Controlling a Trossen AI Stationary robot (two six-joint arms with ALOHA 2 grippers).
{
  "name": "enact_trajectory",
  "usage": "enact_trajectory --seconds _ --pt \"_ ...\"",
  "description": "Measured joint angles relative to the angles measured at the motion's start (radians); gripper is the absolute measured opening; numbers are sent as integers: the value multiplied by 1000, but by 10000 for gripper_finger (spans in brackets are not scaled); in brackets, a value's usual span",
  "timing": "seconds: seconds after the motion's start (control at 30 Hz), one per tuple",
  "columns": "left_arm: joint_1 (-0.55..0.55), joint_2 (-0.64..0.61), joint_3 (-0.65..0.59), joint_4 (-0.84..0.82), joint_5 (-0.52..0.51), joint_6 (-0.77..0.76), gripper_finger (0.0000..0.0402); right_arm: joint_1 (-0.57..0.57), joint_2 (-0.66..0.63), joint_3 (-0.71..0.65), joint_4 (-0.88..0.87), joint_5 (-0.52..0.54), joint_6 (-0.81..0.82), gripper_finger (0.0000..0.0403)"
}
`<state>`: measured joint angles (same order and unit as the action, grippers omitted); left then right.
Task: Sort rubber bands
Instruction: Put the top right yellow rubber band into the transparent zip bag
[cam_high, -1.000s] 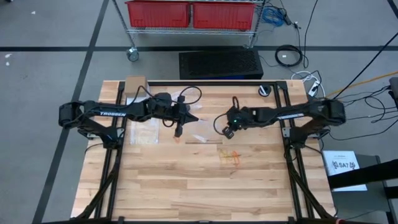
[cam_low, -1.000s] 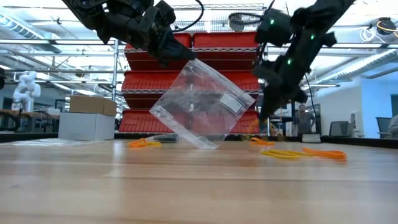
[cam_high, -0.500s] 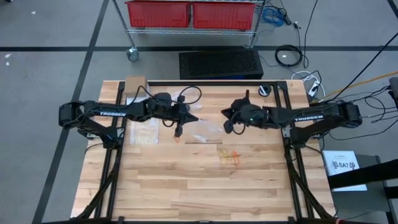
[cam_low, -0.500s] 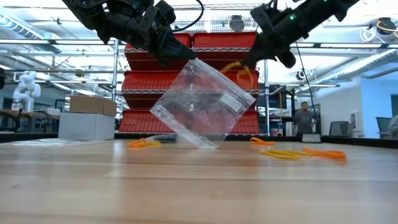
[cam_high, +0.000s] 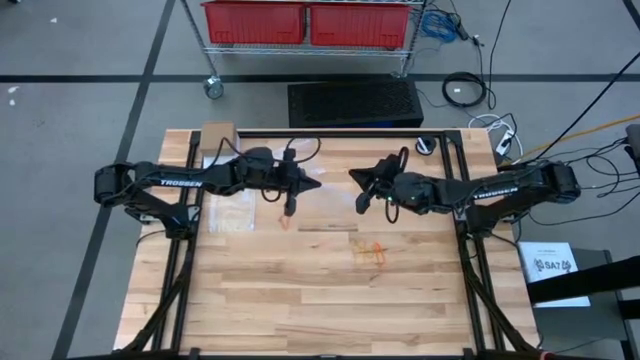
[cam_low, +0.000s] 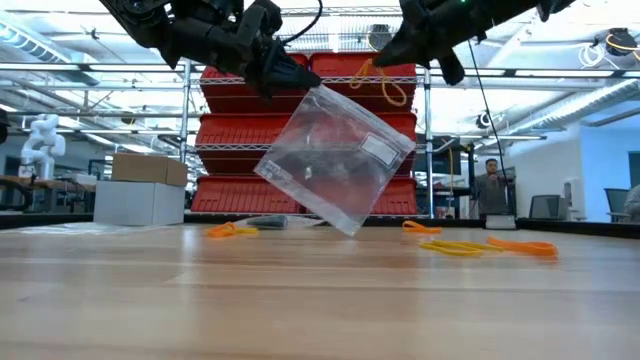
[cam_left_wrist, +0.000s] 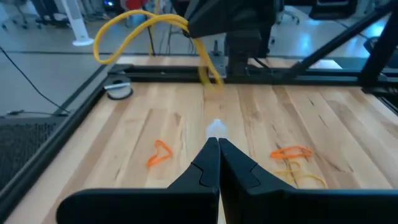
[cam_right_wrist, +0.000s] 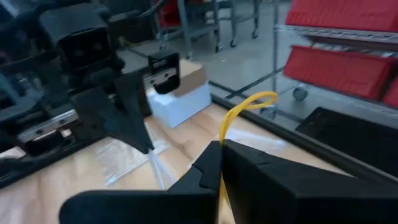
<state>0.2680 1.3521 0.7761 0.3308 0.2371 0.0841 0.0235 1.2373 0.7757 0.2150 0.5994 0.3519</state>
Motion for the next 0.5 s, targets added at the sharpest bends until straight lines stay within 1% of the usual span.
enact_trajectory --seconds 0.1,0.23,0.3,0.4,0.5 --pt "0 0 0 29 -3 -6 0 11 0 0 7 48 -9 0" --pt "0 0 0 73 -9 -26 0 13 0 0 26 60 -12 0" --pt "0 0 0 84 -11 -27 0 12 0 0 39 83 -33 0" --pt "0 0 0 93 -13 -36 0 12 0 0 76 83 -57 0" --pt "0 0 0 111 -38 -52 0 12 0 0 81 83 -62 0"
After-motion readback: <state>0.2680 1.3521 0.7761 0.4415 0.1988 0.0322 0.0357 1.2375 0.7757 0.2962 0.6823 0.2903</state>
